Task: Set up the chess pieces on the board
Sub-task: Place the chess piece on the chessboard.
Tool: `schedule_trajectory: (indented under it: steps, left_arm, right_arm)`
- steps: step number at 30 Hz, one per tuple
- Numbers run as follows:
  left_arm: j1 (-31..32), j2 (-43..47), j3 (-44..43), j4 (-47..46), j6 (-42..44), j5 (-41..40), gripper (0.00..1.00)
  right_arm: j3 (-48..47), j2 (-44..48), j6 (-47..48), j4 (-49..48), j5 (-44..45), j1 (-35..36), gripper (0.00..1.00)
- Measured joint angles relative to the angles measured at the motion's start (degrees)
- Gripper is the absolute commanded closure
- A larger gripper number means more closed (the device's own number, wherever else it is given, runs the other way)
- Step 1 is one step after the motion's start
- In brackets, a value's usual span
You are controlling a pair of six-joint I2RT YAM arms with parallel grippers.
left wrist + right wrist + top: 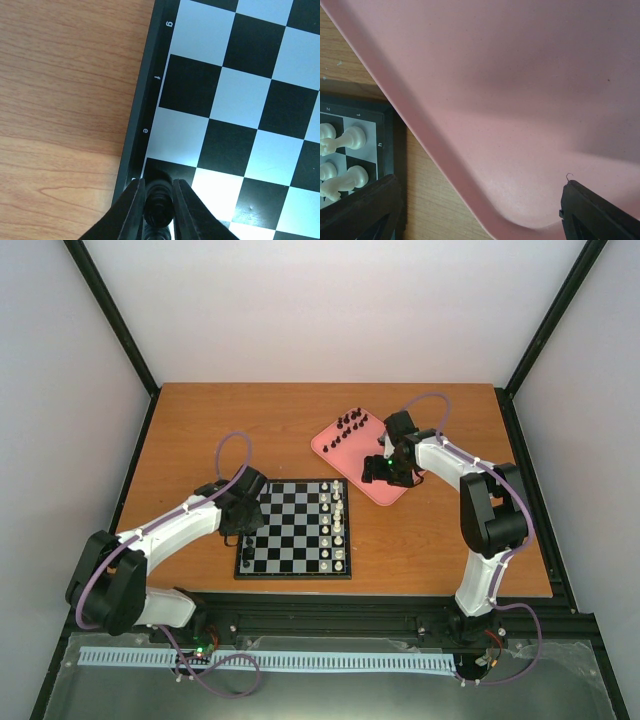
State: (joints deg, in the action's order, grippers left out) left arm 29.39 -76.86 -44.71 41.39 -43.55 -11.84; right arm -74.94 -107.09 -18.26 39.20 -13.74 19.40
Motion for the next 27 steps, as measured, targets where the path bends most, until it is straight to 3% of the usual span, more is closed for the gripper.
schedule_trajectory:
  steps: [11,27]
  left_arm:
    - [0.0,0.0,0.0,0.0,0.2,0.0,0.73]
    - [0.0,-0.1,0.0,-0.1,0.2,0.2,0.72]
  right_arm:
    - [0.0,0.0,0.0,0.0,0.0,0.0,0.00]
    - [0.0,0.0,0.0,0.0,-0.2,0.0,0.00]
